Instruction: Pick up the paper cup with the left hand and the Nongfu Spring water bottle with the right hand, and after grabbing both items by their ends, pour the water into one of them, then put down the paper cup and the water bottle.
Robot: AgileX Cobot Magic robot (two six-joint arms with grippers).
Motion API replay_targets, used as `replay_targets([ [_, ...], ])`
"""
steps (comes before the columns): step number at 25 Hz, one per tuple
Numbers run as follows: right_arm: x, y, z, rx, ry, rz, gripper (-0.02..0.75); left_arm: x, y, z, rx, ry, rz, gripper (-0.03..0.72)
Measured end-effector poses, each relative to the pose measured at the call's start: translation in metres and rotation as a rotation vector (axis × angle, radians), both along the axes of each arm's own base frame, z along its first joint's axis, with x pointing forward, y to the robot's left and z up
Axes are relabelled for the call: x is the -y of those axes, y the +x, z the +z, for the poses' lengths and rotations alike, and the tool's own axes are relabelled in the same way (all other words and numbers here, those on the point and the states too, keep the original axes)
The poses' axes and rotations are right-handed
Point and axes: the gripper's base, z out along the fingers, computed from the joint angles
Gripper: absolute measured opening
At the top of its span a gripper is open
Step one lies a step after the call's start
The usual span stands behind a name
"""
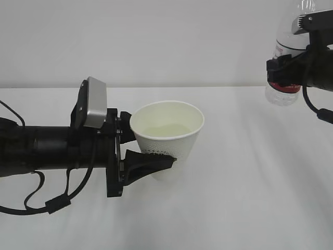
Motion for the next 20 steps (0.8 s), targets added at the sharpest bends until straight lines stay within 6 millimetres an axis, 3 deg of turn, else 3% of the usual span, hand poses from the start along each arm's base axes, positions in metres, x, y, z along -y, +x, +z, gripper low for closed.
replay_targets([
  [6, -0.001, 0.004, -0.005, 0.017, 0.008, 0.003, 0.458, 0.000, 0.000, 0.000, 0.000, -0.001, 0.002, 0.486],
  [20, -0.002, 0.016, -0.043, -0.020, 0.036, -0.008, 0.458, 0.000, 0.000, 0.000, 0.000, -0.001, 0.002, 0.486],
])
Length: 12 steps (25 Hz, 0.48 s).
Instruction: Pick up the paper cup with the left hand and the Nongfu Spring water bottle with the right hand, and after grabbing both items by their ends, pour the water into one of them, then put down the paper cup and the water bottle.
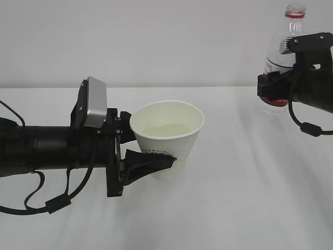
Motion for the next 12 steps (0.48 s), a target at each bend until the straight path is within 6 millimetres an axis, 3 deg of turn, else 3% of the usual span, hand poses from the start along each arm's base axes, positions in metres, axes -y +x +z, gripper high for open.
replay_targets([
  [12, 0.003, 0.007, -0.039, -0.054, 0.004, -0.040, 0.458, 0.000, 0.002, 0.001, -0.006, -0.012, 0.024, 0.486],
])
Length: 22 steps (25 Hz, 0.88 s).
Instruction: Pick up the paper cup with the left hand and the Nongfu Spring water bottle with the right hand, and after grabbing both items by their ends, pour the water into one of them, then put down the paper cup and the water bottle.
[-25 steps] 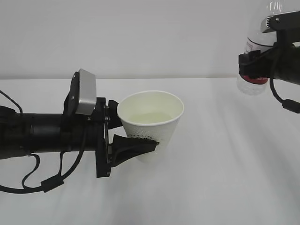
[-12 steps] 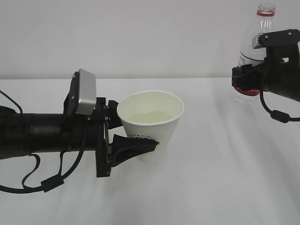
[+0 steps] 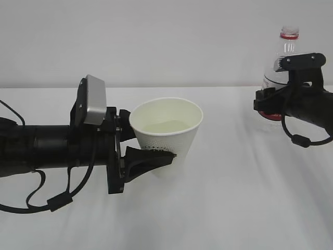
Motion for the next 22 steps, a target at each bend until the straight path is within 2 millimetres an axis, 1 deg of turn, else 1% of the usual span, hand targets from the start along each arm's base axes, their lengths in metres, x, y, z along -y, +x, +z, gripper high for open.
replay_targets([
  [10, 0.001, 0.005, -0.021, 0.008, 0.011, -0.020, 0.458, 0.000, 0.000, 0.000, -0.001, -0.001, 0.003, 0.486],
  [19, 0.001, 0.006, -0.020, 0.029, -0.029, -0.003, 0.459, 0.000, 0.000, 0.000, -0.001, -0.002, 0.003, 0.486],
  [20, 0.001, 0.006, -0.020, 0.029, -0.029, -0.003, 0.462, 0.000, 0.000, 0.000, -0.001, -0.002, 0.003, 0.486],
  [22, 0.001, 0.006, -0.020, 0.034, -0.030, -0.002, 0.497, 0.000, 0.000, 0.000, -0.001, -0.002, 0.005, 0.486],
])
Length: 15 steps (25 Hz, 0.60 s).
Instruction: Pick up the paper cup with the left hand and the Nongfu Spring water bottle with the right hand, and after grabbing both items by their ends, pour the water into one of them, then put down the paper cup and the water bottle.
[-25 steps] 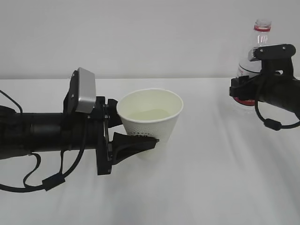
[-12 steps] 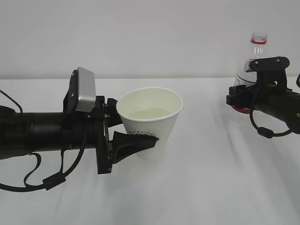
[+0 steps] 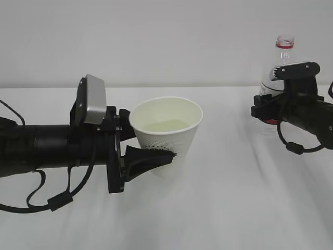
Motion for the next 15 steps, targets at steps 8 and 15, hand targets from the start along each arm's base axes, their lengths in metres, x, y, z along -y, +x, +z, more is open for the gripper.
replay_targets([
  [8, -0.0002, 0.0019, 0.0044, 0.052, 0.003, 0.002, 0.664, 0.0000, 0.0004, 0.0002, -0.001, -0.002, 0.004, 0.486],
  [15, 0.0000, 0.0020, 0.0074, 0.063, 0.005, -0.001, 0.665, -0.0003, 0.0020, 0.0009, -0.005, -0.012, 0.023, 0.486],
])
